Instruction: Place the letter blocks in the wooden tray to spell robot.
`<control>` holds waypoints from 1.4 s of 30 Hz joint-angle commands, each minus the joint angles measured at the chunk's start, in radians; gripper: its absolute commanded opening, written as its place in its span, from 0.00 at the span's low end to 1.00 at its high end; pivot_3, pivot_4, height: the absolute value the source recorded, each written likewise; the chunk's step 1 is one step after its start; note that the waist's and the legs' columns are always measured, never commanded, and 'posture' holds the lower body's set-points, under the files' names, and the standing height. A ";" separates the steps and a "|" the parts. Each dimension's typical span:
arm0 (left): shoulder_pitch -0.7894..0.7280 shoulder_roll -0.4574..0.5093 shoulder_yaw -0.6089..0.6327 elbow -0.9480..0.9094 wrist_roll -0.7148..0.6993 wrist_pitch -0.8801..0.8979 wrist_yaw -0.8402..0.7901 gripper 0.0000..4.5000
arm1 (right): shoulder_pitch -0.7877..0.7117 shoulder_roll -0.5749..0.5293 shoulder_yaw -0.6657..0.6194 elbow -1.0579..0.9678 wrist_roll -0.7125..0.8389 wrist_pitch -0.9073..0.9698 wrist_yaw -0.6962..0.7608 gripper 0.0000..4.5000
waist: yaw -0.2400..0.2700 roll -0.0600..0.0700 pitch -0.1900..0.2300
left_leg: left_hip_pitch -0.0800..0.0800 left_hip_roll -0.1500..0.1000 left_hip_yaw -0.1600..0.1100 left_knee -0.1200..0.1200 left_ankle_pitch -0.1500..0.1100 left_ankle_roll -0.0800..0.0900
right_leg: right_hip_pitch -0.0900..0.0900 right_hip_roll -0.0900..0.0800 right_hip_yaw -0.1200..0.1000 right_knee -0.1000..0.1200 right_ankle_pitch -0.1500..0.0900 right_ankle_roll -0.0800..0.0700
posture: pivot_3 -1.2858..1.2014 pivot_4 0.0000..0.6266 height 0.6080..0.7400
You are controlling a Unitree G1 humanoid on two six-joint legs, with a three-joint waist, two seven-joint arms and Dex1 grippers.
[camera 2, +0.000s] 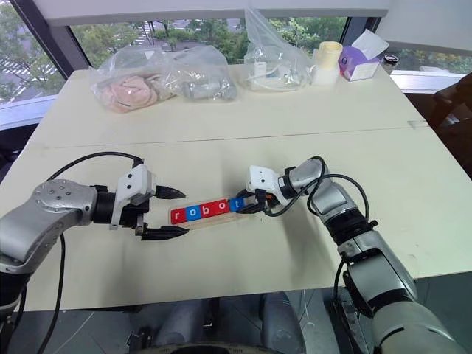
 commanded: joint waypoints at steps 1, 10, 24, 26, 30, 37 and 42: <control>0.004 0.000 0.031 -0.034 -0.018 0.007 0.013 1.00 | -0.030 0.021 -0.006 0.023 -0.007 -0.025 0.006 0.25 | 0.000 0.000 0.000 | 0.000 0.000 0.000 0.000 0.000 0.000 | 0.000 0.000 0.000 0.000 0.000 0.000 | 0.52 0.24 1.00; 0.004 0.002 0.023 -0.031 -0.012 0.003 0.026 1.00 | -0.041 0.052 -0.017 0.058 -0.009 -0.027 0.017 0.48 | -0.001 0.000 0.000 | 0.001 0.000 0.000 0.000 0.000 0.000 | 0.000 0.000 0.000 0.001 0.000 0.000 | 0.52 0.24 1.00; -0.010 -0.001 0.009 0.015 0.017 -0.028 0.015 1.00 | -0.041 0.046 -0.154 -0.042 0.064 0.035 -0.104 0.99 | 0.001 0.000 0.000 | 0.001 0.000 0.000 0.000 0.000 0.000 | 0.000 0.000 0.000 0.002 0.000 0.000 | 0.52 0.24 1.00; -0.011 -0.003 0.008 0.020 0.018 -0.031 0.010 1.00 | -0.042 0.055 -0.168 -0.022 0.058 0.025 -0.140 0.99 | 0.000 0.000 0.000 | 0.001 0.000 0.000 0.000 0.000 0.000 | 0.000 0.000 0.000 0.002 0.000 0.000 | 0.52 0.24 1.00; -0.018 -0.012 -0.003 0.039 0.027 -0.046 0.000 1.00 | -0.053 0.099 -0.181 0.083 0.016 -0.055 -0.258 0.99 | -0.001 0.000 0.000 | 0.001 0.000 0.000 0.000 0.000 0.000 | 0.000 0.000 0.000 0.002 0.000 0.000 | 0.52 0.24 1.00; -0.007 -0.022 -0.007 0.051 0.039 -0.067 -0.005 1.00 | -0.058 0.121 -0.134 0.196 -0.045 -0.157 -0.257 0.99 | -0.001 0.000 0.000 | 0.001 0.000 0.000 0.000 0.000 0.000 | 0.000 0.000 0.000 0.002 0.000 0.000 | 0.52 0.24 1.00; 0.022 -0.022 0.007 0.054 0.044 -0.080 -0.002 1.00 | -0.036 0.130 -0.139 0.156 -0.007 -0.134 -0.190 0.99 | -0.003 0.000 0.000 | 0.001 0.000 0.000 -0.001 0.000 0.000 | 0.000 0.000 0.000 0.003 0.000 0.000 | 0.52 0.24 1.00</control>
